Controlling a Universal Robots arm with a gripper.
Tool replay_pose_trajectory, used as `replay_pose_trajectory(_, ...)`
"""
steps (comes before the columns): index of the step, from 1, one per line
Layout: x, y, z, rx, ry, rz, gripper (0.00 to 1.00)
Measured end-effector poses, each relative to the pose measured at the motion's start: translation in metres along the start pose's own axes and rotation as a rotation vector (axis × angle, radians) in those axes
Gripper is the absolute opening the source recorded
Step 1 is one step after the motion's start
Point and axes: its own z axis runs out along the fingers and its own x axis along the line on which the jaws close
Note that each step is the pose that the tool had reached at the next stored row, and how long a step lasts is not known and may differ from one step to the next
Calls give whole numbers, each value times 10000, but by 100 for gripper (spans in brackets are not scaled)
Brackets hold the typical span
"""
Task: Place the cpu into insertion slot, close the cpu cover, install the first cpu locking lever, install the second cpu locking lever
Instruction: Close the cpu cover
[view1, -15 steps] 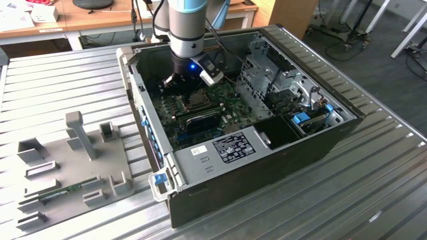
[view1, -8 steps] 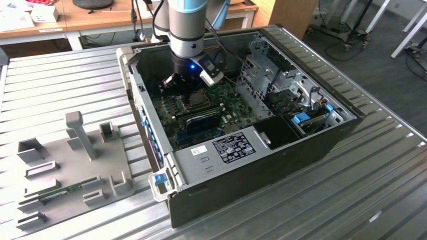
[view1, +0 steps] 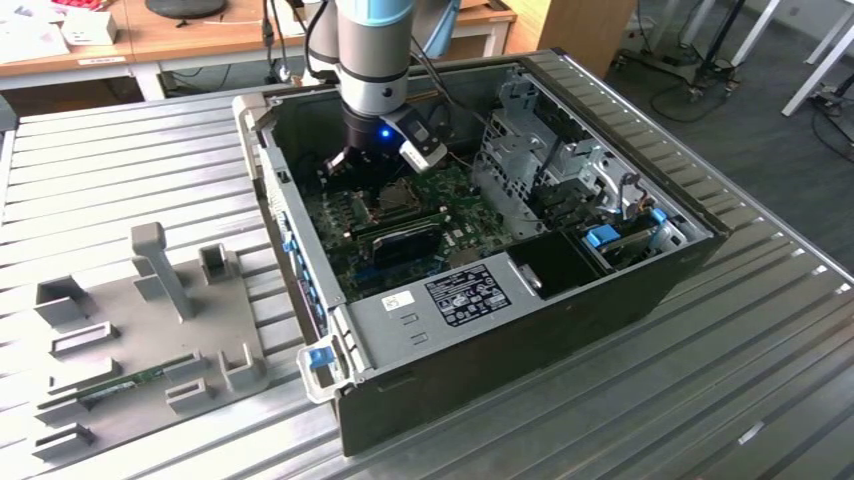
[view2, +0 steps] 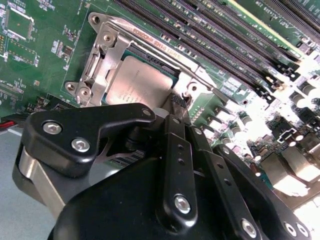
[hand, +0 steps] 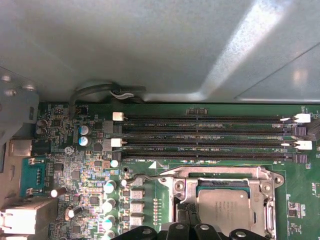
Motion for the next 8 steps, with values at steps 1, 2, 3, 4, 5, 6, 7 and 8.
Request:
replay_pose_trajectory(1, 0, 0, 0, -1, -1, 0, 10)
replay_pose_trajectory(2, 0, 1, -1, -3, -2, 0, 10)
replay_pose_trajectory(3, -1, 2, -3, -7, -5, 0, 10)
replay_pose_trajectory(4, -3, 5, -6, -15, -11, 0, 10)
replay_pose_trajectory(5, -4, 7, -10, -21, -15, 0, 10)
replay_pose_trajectory(6, -5, 8, -16, -25, -18, 0, 10)
replay_pose_trajectory(7, -6, 10, -22, -29, -21, 0, 10)
replay_pose_trajectory(8, -7, 11, -30, -32, -22, 0, 10)
